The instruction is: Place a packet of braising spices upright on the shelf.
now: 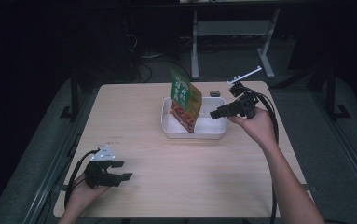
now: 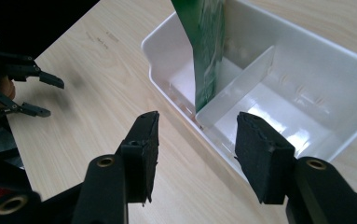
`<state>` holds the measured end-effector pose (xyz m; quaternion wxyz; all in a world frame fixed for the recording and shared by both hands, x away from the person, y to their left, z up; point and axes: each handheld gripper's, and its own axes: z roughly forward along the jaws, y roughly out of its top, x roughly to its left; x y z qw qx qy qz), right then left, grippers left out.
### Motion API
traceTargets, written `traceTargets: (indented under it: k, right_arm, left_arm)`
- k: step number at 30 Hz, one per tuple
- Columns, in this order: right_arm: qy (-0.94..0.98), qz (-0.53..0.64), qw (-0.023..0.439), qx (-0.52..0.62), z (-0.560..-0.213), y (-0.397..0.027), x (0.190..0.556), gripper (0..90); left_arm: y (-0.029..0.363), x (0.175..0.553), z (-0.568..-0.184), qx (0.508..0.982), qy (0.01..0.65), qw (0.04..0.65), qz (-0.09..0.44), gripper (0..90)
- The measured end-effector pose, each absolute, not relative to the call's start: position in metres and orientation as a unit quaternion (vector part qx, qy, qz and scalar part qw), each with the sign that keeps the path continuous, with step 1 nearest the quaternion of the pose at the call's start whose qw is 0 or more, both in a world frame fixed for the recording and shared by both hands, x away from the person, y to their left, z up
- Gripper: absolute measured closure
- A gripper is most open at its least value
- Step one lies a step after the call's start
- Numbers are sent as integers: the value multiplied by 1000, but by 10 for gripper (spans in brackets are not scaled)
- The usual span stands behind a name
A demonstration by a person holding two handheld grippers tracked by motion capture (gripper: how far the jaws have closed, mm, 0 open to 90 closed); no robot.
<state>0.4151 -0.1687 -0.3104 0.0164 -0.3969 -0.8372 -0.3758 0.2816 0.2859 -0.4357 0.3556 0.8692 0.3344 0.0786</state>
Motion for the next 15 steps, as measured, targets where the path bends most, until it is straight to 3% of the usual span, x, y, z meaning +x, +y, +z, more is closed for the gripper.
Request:
traceTargets:
  k: [15]
  right_arm:
    - [-835, -381, 26, -395, -328, -183, 397, 468]
  left_arm:
    - [285, 282, -436, 869, 335, 354, 83, 350]
